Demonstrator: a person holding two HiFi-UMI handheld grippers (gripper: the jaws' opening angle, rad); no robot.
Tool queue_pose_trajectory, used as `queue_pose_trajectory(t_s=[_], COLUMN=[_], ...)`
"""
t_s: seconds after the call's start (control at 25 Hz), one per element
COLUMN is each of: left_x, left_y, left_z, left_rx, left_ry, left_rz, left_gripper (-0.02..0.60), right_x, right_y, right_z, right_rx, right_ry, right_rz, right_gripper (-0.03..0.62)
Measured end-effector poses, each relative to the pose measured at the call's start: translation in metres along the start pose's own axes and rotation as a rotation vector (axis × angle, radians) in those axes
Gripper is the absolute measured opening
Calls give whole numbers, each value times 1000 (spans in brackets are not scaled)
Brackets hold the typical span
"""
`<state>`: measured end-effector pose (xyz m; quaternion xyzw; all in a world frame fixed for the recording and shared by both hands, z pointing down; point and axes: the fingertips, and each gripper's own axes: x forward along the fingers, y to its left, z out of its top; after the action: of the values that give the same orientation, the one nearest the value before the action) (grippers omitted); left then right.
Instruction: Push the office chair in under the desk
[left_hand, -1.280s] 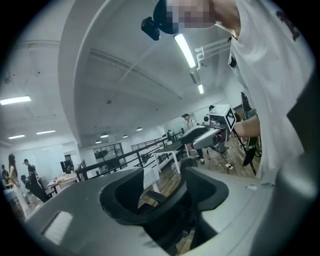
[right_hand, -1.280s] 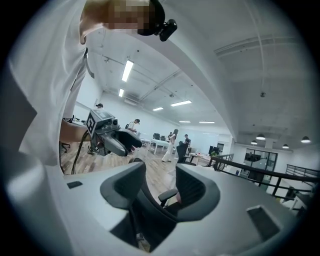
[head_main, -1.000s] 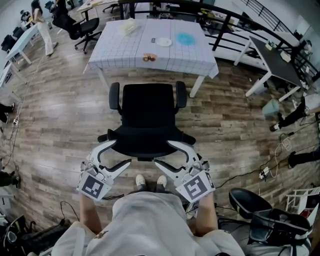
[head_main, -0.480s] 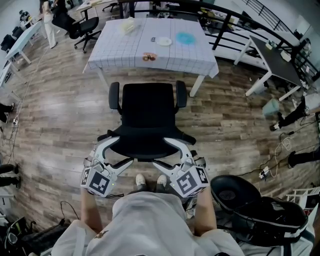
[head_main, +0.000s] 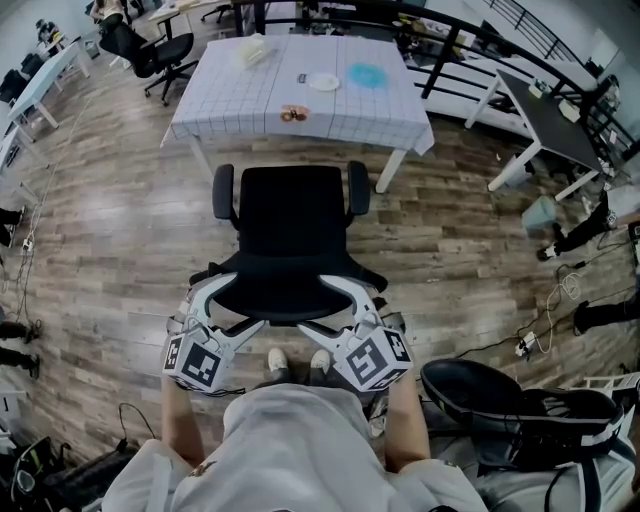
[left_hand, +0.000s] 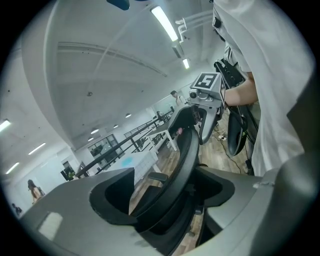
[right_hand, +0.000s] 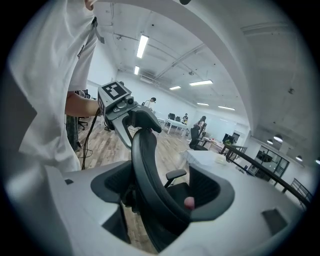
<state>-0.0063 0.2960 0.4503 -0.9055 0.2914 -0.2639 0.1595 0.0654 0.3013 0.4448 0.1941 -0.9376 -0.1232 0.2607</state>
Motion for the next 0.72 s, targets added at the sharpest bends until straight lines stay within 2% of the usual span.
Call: queue_pose_trajectory(t_s=[0.32, 0.52, 0.72], left_x=[0, 4, 6], left_y=[-3, 2, 6], left_z=[-4, -6, -3], left_rx=[-13, -17, -20], left_ry=[30, 47, 27], left_rz=[-25, -29, -21], left_gripper=[373, 371, 373], right_x=[-1, 1, 2], right_y=[1, -5, -9], right_z=[0, 0, 0], right_rx=[-32, -34, -34], right_ry=[-41, -54, -58], right_rz=[-37, -25, -14], right_gripper=[362, 360, 360])
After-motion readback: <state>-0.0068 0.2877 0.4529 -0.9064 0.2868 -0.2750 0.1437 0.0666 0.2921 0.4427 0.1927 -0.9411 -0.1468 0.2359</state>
